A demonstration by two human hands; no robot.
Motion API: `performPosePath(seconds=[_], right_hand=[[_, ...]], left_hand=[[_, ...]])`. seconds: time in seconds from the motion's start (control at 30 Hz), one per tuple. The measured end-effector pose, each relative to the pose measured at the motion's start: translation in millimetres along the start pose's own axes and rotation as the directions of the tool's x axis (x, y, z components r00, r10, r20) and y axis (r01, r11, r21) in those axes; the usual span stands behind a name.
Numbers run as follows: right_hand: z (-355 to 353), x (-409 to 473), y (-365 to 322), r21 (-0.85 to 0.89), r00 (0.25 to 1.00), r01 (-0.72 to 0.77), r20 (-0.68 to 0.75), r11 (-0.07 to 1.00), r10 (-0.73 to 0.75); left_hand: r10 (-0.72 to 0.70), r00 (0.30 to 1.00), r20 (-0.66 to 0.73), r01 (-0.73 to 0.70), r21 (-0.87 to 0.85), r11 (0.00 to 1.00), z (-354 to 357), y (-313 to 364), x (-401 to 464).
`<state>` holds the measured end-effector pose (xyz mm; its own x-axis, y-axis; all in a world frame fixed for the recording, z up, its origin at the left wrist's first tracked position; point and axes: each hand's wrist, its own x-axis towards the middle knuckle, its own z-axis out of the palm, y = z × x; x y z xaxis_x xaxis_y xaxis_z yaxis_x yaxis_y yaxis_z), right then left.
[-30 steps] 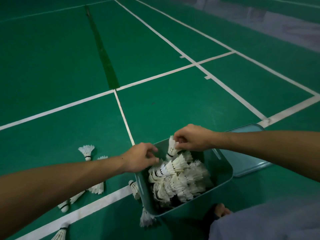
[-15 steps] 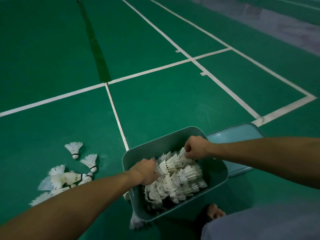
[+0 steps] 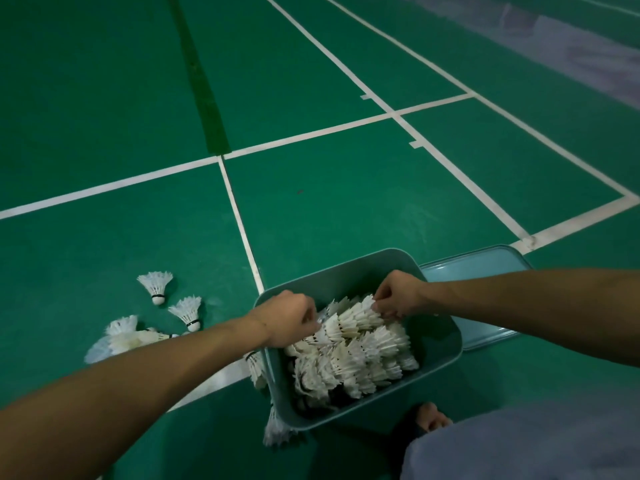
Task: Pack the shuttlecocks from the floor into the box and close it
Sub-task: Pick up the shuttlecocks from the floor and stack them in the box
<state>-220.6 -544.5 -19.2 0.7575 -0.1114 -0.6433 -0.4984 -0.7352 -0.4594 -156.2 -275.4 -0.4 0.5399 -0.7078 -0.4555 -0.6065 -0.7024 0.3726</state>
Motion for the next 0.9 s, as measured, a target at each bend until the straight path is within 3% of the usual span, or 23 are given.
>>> performPosePath(seconds=[0.13,0.2,0.33,0.43,0.57,0.73,0.9], right_hand=[[-3,-11,-12,-0.129,0.99,0.031,-0.13,0.991,-0.048],[-4,-23,-26,-0.218,0.97,0.111,-0.188,0.97,-0.153],[-7,-56,-83,-0.336,0.913,0.342,-0.101,0.878,-0.395],[-2,-72,-138,-0.434,0.844,0.464,-0.048,0.772,-0.534],[30,-79,-202,-0.499,0.782,0.575,0.102,0.648,-0.615],[95,-66,-259,-0.541,0.727,0.672,0.349,0.506,-0.592],[172,-31,-290,-0.525,0.719,0.69,0.414,0.499,-0.558]], left_hand=[[0.043,0.982,-0.185,-0.07,-0.143,0.987,-35,-13,-34],[0.015,0.953,-0.302,-0.07,-0.17,0.983,-52,-26,-57],[-0.133,0.918,-0.375,0.052,-0.217,0.975,-76,-71,-109],[-0.22,0.922,-0.32,0.18,-0.151,0.972,-84,-114,-154],[-0.298,0.941,-0.163,0.304,0.014,0.952,-85,-160,-211],[-0.4,0.916,-0.029,0.401,0.07,0.913,-63,-205,-255],[-0.51,0.859,0.045,0.498,0.156,0.853,-18,-258,-261]])
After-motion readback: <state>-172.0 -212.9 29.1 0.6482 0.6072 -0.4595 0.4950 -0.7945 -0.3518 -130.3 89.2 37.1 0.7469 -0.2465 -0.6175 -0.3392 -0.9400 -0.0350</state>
